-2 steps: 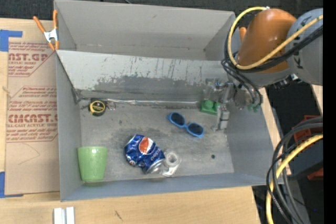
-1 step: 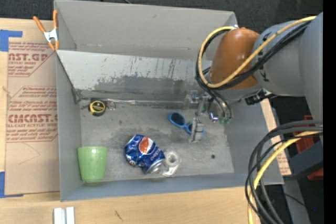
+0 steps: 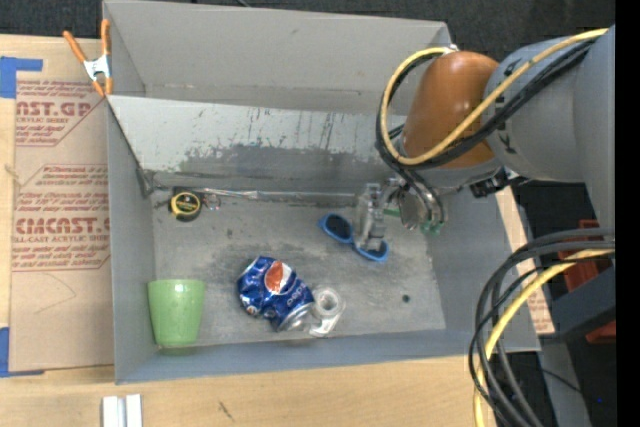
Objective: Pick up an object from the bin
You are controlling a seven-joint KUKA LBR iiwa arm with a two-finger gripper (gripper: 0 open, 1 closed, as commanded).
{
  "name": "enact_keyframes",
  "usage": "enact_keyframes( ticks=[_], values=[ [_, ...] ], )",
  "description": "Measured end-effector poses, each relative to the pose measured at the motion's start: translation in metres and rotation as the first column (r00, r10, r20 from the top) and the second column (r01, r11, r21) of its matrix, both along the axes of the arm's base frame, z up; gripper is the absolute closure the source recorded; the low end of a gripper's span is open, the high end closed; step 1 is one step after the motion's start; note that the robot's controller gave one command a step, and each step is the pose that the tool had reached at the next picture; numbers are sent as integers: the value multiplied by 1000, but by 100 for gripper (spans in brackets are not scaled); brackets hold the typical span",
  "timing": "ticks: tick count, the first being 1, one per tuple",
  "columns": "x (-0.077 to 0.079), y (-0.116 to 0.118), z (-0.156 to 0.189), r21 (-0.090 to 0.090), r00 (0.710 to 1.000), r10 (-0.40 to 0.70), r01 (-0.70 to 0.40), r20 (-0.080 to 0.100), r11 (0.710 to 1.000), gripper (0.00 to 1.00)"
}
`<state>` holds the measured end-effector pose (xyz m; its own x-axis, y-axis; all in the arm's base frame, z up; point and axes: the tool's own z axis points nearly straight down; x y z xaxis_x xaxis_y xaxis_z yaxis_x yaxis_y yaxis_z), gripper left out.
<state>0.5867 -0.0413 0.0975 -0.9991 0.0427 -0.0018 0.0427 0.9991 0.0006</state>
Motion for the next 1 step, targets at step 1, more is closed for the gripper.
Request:
enact_keyframes(
  ticks=[1],
  values=[
    [0, 0, 0, 0, 1000, 0, 0, 0, 1000, 0]
  ],
)
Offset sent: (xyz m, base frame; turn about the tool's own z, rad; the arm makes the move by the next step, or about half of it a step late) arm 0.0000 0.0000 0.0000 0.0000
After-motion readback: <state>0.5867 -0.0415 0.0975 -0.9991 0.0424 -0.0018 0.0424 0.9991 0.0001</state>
